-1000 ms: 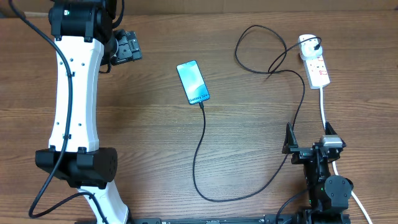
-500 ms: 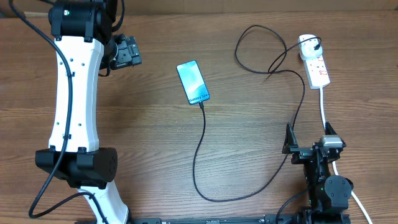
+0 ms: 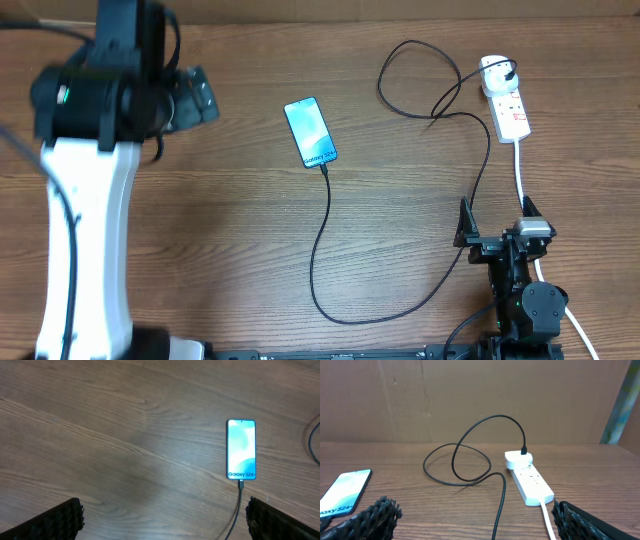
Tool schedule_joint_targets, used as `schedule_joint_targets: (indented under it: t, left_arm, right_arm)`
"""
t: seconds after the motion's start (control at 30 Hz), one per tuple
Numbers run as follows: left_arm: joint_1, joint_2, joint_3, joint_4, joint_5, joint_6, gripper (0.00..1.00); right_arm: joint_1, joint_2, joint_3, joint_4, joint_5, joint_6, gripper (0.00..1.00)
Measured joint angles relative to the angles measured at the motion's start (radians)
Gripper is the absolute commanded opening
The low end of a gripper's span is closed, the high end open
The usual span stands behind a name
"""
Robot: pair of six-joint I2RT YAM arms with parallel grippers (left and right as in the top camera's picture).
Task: Plug charger to phone and switch on socket
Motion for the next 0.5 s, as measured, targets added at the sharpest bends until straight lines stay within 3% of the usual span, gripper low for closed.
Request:
schedule_joint_targets:
  t: [0.3,0.5]
  left_arm:
    - [0.001,-0.206,-0.446,0.140,0.000,0.011,1.00]
    - [0.024,-0.312,-0.608,0.141,0.000,0.012,1.00]
  right_arm:
    - [0.000,0.000,0.000,0.000,0.000,0.000,1.00]
    - [0.000,0.000,0.000,0.000,0.000,0.000,1.00]
